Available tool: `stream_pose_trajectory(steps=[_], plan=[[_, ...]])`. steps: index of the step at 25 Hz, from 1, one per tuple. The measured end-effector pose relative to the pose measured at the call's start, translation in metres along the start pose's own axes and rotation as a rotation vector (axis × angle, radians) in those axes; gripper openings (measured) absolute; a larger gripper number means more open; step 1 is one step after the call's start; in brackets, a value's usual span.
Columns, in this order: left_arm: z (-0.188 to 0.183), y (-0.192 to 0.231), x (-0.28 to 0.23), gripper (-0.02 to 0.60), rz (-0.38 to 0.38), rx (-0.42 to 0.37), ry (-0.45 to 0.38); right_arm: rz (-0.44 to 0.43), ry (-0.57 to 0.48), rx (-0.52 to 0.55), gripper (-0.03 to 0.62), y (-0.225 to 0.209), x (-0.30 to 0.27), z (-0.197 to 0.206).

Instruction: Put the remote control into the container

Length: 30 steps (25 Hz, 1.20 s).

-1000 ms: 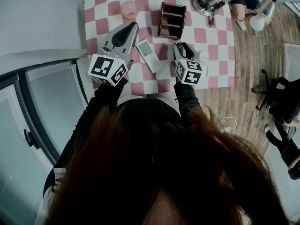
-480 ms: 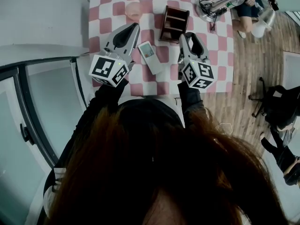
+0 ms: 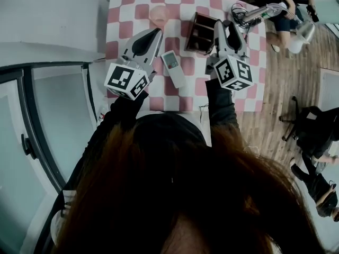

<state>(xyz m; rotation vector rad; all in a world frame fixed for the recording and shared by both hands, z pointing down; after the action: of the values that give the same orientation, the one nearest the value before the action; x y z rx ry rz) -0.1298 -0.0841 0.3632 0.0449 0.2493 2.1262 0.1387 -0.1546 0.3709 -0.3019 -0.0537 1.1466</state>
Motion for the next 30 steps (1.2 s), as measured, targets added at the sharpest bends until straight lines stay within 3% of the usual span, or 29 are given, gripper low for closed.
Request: stream_pose_trajectory(steps=[11,21,30], plan=[[0.0,0.011,0.005,0.009,-0.027,0.012,0.003,0.048,-0.126,-0.025,0.181,-0.019,-0.062,-0.033],[0.004,0.018,0.004,0.009,-0.054,0.021,0.018,0.085,-0.122,-0.085,0.181,-0.031,-0.095,-0.017],[0.008,0.021,-0.004,0.009,-0.052,0.026,0.037,0.148,-0.14,-0.086,0.181,-0.038,-0.083,0.002]])
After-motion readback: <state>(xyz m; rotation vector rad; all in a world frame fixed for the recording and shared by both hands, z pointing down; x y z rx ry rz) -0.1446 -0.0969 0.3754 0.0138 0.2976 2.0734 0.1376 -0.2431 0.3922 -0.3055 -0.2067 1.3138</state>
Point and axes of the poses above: the fingertips, and each gripper's own axes: x backward along the fingers, y to its left, z out of its underside, the point moved 9 cm from there along x, backward along the fingers, and after that the axes turned 4 degrees about y, right-handed, at the moved point
